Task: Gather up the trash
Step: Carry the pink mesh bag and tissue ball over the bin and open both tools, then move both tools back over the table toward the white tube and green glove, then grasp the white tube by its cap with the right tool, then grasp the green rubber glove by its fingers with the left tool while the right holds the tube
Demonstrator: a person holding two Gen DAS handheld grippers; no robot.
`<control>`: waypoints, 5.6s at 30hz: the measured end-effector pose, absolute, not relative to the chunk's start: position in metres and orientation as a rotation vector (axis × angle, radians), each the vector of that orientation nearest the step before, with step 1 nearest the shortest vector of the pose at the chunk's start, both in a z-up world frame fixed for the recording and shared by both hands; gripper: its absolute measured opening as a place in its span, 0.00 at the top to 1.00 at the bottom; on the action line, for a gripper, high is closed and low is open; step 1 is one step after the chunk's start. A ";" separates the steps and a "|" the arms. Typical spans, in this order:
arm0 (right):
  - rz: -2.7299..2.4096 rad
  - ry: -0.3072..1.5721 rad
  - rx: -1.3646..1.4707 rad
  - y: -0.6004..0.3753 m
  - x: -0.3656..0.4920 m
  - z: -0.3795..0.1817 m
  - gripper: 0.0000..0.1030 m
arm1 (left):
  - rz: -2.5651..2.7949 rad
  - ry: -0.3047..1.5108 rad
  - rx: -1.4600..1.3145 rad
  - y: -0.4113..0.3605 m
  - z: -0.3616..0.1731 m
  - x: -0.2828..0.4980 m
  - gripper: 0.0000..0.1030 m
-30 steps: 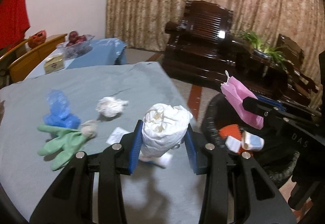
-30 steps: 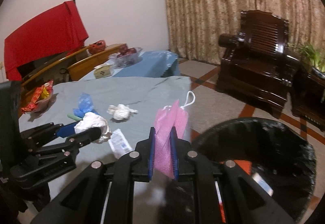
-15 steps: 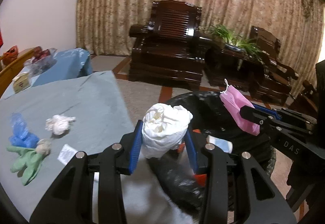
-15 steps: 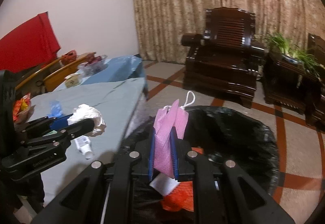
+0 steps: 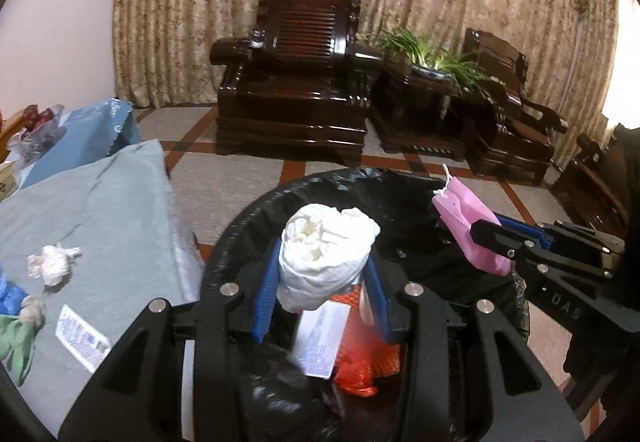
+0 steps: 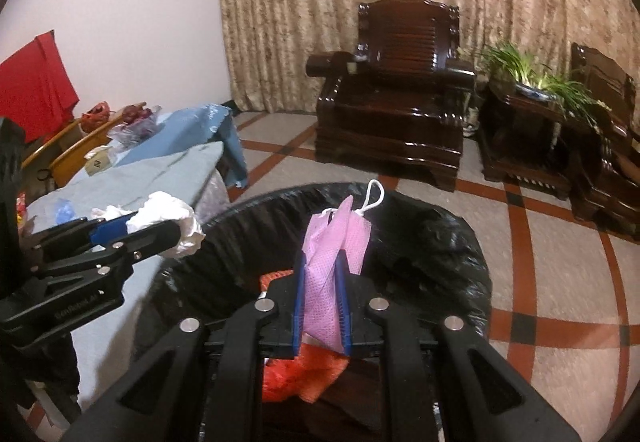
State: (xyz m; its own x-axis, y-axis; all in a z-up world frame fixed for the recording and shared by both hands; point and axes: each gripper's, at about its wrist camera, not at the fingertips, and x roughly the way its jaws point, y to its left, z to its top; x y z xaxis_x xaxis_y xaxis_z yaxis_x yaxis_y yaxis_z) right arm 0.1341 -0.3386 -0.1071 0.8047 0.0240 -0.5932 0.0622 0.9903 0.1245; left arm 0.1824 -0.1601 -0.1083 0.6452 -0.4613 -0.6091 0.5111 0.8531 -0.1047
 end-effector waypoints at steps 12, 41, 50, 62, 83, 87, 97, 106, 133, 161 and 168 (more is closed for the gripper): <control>-0.087 0.648 0.164 -0.360 0.123 -0.122 0.38 | -0.593 0.681 0.079 -0.168 -0.118 0.179 0.30; 0.354 0.595 0.020 -0.154 0.141 -0.090 0.06 | -0.079 0.623 -0.035 0.089 -0.086 0.117 0.11; 0.462 0.627 -0.062 -0.092 0.167 -0.118 0.07 | 0.032 0.654 -0.046 0.141 -0.105 0.113 0.11; 0.485 0.737 -0.103 -0.063 0.202 -0.160 0.18 | 0.066 0.711 -0.062 0.158 -0.132 0.128 0.11; 0.512 0.859 -0.163 -0.039 0.223 -0.192 0.68 | 0.112 0.781 -0.093 0.186 -0.163 0.156 0.11; 0.471 0.863 -0.101 -0.043 0.222 -0.191 0.68 | 0.128 0.802 -0.100 0.194 -0.168 0.165 0.11; 0.440 0.870 -0.059 -0.048 0.222 -0.190 0.68 | 0.099 0.887 -0.132 0.201 -0.192 0.185 0.29; 0.438 0.871 -0.039 -0.049 0.220 -0.189 0.68 | 0.097 0.896 -0.140 0.208 -0.191 0.182 0.83; 0.429 0.868 -0.034 -0.056 0.219 -0.185 0.68 | 0.010 0.943 -0.169 0.160 -0.188 0.194 0.24; 0.449 0.901 -0.041 -0.052 0.232 -0.191 0.60 | 0.025 0.927 -0.160 0.150 -0.185 0.200 0.41; 0.454 0.888 -0.024 -0.057 0.226 -0.185 0.61 | 0.014 0.910 -0.149 0.151 -0.188 0.195 0.84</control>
State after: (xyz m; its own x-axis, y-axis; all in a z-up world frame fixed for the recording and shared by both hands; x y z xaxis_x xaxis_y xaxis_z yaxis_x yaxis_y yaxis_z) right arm 0.2263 -0.0573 -0.1847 0.5428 0.3729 -0.7526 -0.3922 0.9049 0.1654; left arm 0.1955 0.1512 -0.1877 0.6146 -0.0508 -0.7872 -0.0757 0.9895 -0.1230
